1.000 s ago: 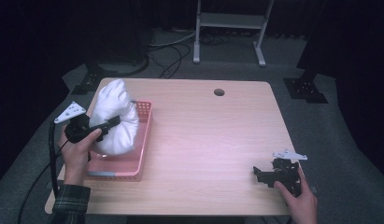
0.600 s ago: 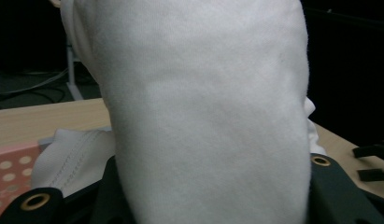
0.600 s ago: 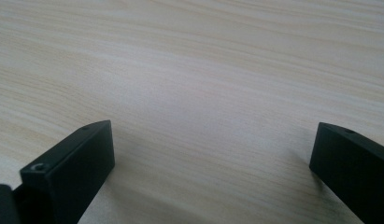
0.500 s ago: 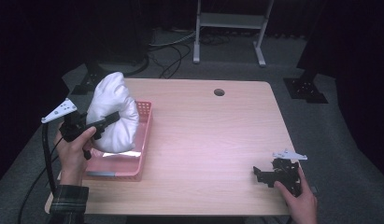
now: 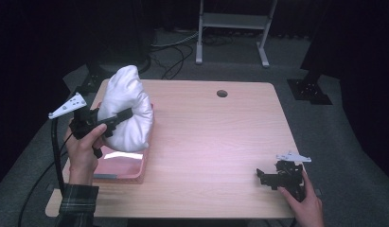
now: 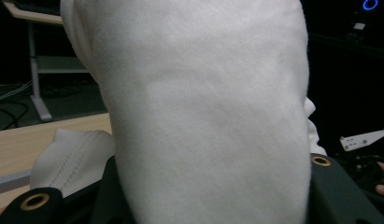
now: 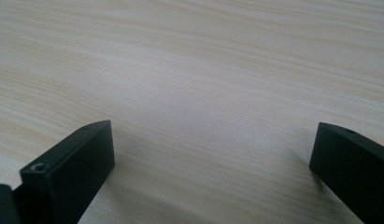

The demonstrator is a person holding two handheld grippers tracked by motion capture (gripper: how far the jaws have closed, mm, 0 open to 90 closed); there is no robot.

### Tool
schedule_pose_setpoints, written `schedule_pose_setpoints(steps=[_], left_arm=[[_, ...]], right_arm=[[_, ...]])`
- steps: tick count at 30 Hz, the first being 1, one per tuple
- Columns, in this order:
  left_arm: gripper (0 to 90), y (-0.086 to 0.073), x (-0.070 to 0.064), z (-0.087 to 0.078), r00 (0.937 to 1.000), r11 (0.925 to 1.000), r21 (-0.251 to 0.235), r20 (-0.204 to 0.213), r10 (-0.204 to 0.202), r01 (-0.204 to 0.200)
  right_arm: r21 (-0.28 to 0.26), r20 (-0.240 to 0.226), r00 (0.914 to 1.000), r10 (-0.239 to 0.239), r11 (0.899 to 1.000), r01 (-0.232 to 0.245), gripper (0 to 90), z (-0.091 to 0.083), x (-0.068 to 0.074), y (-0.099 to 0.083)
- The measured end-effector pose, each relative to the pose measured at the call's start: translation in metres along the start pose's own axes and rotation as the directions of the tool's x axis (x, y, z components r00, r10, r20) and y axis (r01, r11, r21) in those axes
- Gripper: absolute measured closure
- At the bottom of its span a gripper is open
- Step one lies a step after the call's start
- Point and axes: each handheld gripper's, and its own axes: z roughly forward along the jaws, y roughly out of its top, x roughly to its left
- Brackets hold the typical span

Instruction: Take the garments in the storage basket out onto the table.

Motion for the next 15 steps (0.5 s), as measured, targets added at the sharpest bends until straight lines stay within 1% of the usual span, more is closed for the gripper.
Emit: schedule_pose_setpoints(steps=[1,2,4,5,6,7,8,9,10,11,12,13,14,15], left_arm=[[52.6,0.001,-0.004,0.002,1.0,1.0,-0.003,0.001,0.0,0.0],[52.5,0.001,-0.004,0.002,1.0,1.0,-0.003,0.001,0.0,0.0],[52.6,0.004,-0.01,0.007,1.0,1.0,-0.002,0.01,0.002,-0.002],[52.6,0.007,-0.017,0.012,0.9998,1.0,-0.008,0.019,-0.002,0.002],[52.6,0.008,-0.02,0.015,0.9998,1.0,-0.007,0.022,0.002,-0.001],[52.6,0.008,-0.02,0.015,0.9998,1.0,-0.007,0.022,0.002,-0.001],[52.5,0.011,-0.027,0.021,0.9996,1.0,-0.008,0.029,0.006,-0.006],[52.6,0.011,-0.027,0.021,0.9996,1.0,-0.008,0.029,0.006,-0.006],[52.5,0.013,-0.034,0.027,0.9993,0.9999,-0.006,0.036,0.01,-0.01],[52.5,0.013,-0.034,0.027,0.9993,0.9999,-0.006,0.036,0.01,-0.01],[52.5,0.016,-0.041,0.032,0.9988,0.9999,-0.01,0.047,0.013,-0.012],[52.5,0.016,-0.041,0.032,0.9988,0.9999,-0.01,0.047,0.013,-0.012],[52.5,0.016,-0.044,0.035,0.9986,0.9998,-0.013,0.052,0.012,-0.012],[52.5,0.018,-0.05,0.04,0.9976,0.9997,-0.02,0.069,0.012,-0.011]], right_arm=[[0.0,0.0,1.0,0.0,1.0,0.0,0.0,0.0,0.0,0.0],[0.0,0.0,1.0,0.0,1.0,0.0,0.0,0.0,0.0,0.0],[0.0,0.0,1.0,0.0,1.0,0.0,0.0,0.0,0.0,0.0],[0.0,0.0,1.0,0.0,1.0,0.0,0.0,0.0,0.0,0.0],[0.0,0.0,1.0,0.0,1.0,0.0,0.0,0.0,0.0,0.0],[0.0,0.0,1.0,0.0,1.0,0.0,0.0,0.0,0.0,0.0],[0.0,0.0,1.0,0.0,1.0,0.0,0.0,0.0,0.0,0.0],[0.0,0.0,1.0,0.0,1.0,0.0,0.0,0.0,0.0,0.0],[0.0,0.0,1.0,0.0,1.0,0.0,0.0,0.0,0.0,0.0],[0.0,0.0,1.0,0.0,1.0,0.0,0.0,0.0,0.0,0.0],[0.0,0.0,1.0,0.0,1.0,0.0,0.0,0.0,0.0,0.0],[0.0,0.0,1.0,0.0,1.0,0.0,0.0,0.0,0.0,0.0],[0.0,0.0,1.0,-0.001,1.0,0.001,0.0,0.0,0.0,0.0],[0.0,0.0,1.0,0.0,1.0,0.0,0.0,0.0,0.0,0.0]])
